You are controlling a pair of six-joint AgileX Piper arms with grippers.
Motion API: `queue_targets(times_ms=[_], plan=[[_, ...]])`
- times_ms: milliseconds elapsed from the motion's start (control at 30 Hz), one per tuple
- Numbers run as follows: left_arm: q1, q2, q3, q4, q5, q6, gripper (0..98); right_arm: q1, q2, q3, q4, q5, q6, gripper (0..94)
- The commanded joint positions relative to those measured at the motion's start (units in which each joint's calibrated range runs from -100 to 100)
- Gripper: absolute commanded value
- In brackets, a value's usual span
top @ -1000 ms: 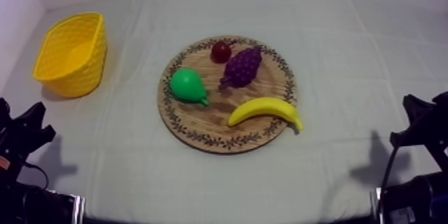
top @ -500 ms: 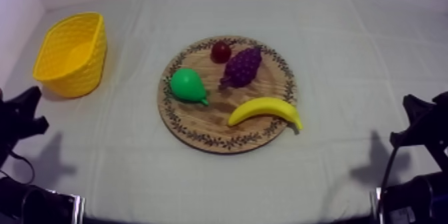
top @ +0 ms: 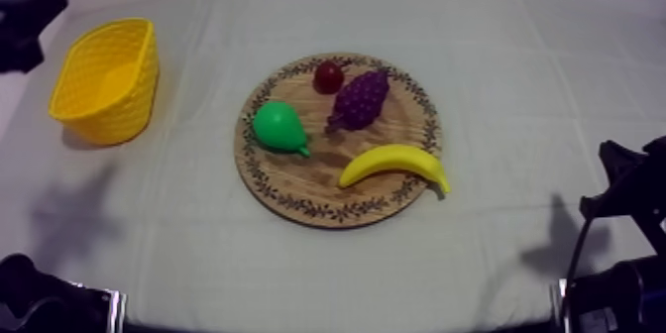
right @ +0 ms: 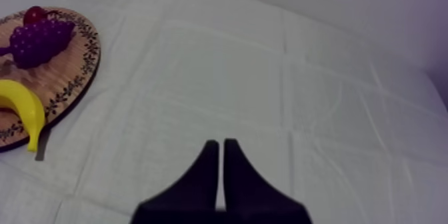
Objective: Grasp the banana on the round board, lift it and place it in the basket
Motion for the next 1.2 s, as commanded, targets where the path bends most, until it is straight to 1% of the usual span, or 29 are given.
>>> queue_targets(times_ms=[0, 33, 100, 167, 300, 467, 733, 833, 933, 1167], plan=[[4.5, 10.9, -9.0, -0.29, 0.7, -0.6, 1.1, 0.0, 0.0, 0.0, 0.0, 0.0, 0.0, 0.6], [5.5, 13.1, -10.3, -0.4, 0.9, -1.2, 1.6, 0.0, 0.0, 0.0, 0.0, 0.0, 0.0, 0.6], [7.6, 17.3, -12.6, -0.52, 1.1, -3.4, 3.5, 0.0, 0.0, 0.0, 0.0, 0.0, 0.0, 0.6], [9.5, 21.2, -14.6, -0.96, 1.1, -4.7, 4.8, 0.0, 0.0, 0.0, 0.0, 0.0, 0.0, 0.6], [12.9, 28.0, -17.4, -1.91, 1.0, -5.7, 5.9, 0.0, 0.0, 0.0, 0.0, 0.0, 0.0, 0.6], [16.1, 35.0, -19.8, -2.33, 0.8, -6.7, 6.2, 0.0, 0.0, 0.0, 0.0, 0.0, 0.0, 0.6], [20.1, 43.0, -19.8, -2.18, 2.6, -7.1, 6.3, 0.0, 0.0, 0.0, 0.0, 0.0, 0.0, 0.6], [21.2, 44.9, -18.7, -1.76, 2.3, -7.3, 6.3, 0.0, 0.0, 0.0, 0.0, 0.0, 0.0, 0.6], [22.0, 46.1, -17.8, -1.27, 2.8, -7.3, 6.3, 0.0, 0.0, 0.0, 0.0, 0.0, 0.0, 0.6], [22.7, 47.7, -15.8, -0.77, 4.3, -6.6, 6.3, 0.0, 0.0, 0.0, 0.0, 0.0, 0.0, 0.6]])
